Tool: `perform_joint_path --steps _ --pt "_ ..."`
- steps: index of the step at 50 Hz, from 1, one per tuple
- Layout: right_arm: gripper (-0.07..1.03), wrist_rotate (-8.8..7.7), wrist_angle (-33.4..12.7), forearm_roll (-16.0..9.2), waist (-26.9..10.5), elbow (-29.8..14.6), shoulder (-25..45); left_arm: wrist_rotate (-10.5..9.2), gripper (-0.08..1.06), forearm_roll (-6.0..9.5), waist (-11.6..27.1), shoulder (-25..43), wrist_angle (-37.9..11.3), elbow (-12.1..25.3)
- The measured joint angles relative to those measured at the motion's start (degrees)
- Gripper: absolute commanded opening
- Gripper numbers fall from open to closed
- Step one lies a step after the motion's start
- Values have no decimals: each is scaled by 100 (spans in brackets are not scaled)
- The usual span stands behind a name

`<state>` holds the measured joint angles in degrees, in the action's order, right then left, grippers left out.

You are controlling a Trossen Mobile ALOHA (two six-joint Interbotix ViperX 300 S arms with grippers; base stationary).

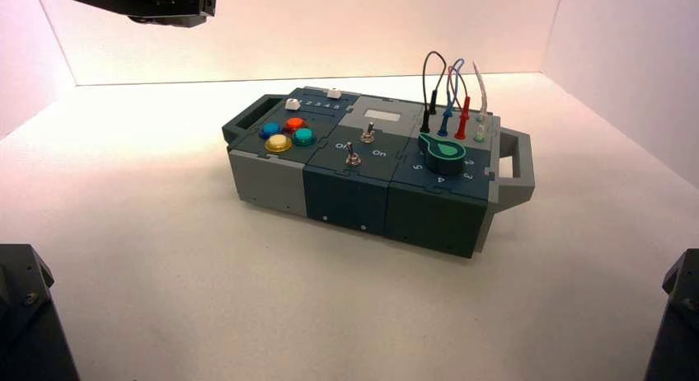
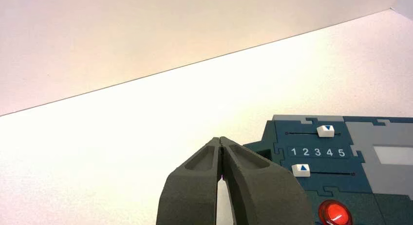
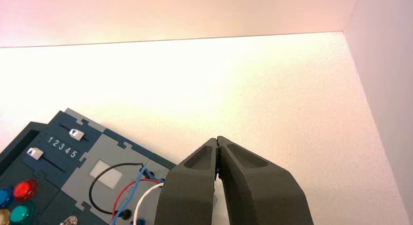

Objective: Turn the knob to position 2.

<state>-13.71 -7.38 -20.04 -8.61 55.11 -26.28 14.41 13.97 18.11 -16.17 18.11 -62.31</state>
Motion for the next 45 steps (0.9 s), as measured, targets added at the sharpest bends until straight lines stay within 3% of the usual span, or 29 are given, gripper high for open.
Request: perform_joint_path --steps 25,35,45 --pt "-2 0 -35 -9 0 -9 0 -9 -3 0 0 -18 9 0" --pt "-2 9 -316 -26 -18 -9 -9 0 -3 0 0 -35 9 -9" --pt "-2 18 -466 -35 -457 -26 0 -9 -3 0 0 -44 0 -9"
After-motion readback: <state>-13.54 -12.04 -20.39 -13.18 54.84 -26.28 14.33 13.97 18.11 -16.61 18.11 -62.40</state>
